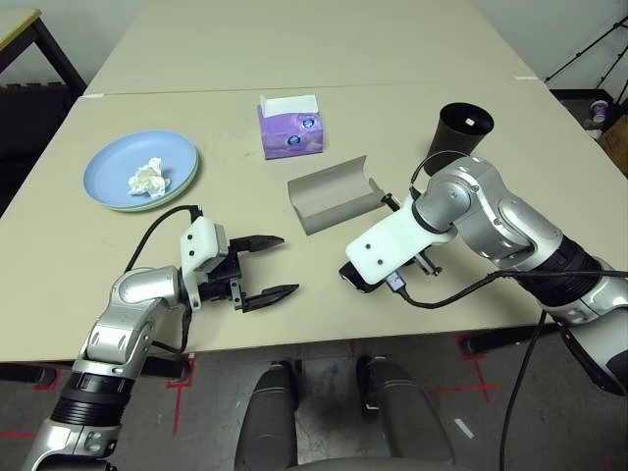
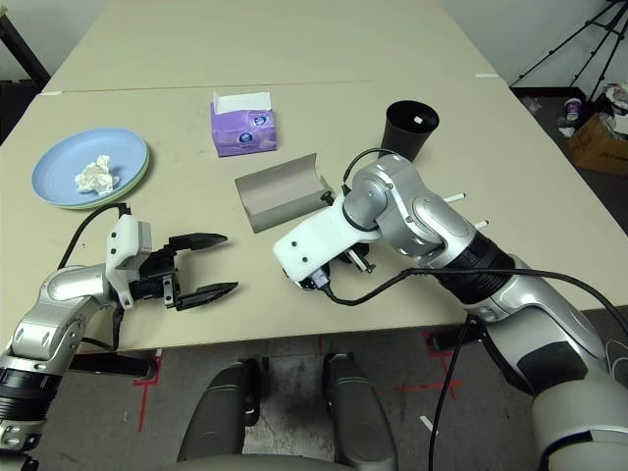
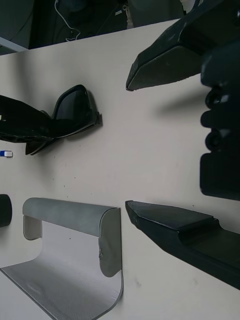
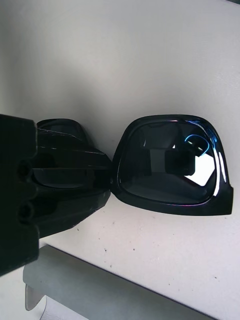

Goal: Organize and tidy the items on the table.

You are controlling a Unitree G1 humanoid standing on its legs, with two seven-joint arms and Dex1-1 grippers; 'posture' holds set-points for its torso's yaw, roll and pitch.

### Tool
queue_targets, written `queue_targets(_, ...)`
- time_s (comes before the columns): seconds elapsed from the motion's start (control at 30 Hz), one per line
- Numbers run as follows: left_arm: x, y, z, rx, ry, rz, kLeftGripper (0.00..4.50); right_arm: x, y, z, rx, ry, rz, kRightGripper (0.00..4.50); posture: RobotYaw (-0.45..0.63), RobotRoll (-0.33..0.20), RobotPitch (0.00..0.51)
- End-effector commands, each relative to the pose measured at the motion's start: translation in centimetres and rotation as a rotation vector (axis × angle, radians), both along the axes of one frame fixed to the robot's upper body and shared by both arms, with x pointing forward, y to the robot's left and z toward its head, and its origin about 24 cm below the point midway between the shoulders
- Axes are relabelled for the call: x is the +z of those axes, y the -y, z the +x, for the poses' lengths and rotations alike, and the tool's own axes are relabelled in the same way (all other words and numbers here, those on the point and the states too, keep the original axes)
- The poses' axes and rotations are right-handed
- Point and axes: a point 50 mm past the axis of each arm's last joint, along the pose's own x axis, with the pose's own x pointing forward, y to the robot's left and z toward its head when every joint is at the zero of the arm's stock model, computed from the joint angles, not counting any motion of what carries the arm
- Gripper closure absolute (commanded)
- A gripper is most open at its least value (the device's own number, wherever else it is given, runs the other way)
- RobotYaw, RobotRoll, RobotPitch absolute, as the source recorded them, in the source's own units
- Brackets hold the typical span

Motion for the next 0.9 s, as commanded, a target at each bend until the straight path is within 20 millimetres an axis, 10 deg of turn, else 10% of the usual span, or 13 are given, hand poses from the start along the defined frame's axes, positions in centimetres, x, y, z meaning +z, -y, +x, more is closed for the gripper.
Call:
queue_targets(0.03, 0.0, -0.2, 0.0, -0.001, -0.004, 0.023, 0.0, 1.1, -0.1, 0.2, 0.005, -0.005, 0.026, 4.12, -0.02, 0.0, 0.16)
queue_targets(0.47, 0.4, -0.5, 0.4, -0.007, -0.004, 0.038, 0.0, 7.3, -0.8, 1.4, -0.05, 0.057, 0.144, 4.12, -0.03, 0.0, 0.15)
queue_targets(0.9, 0.7, -1.0, 0.1, -0.003, -0.008, 0.054, 0.0, 5.9, -2.8, 4.8, -0.089, 0.303, 0.319, 4.12, -0.02, 0.0, 0.158)
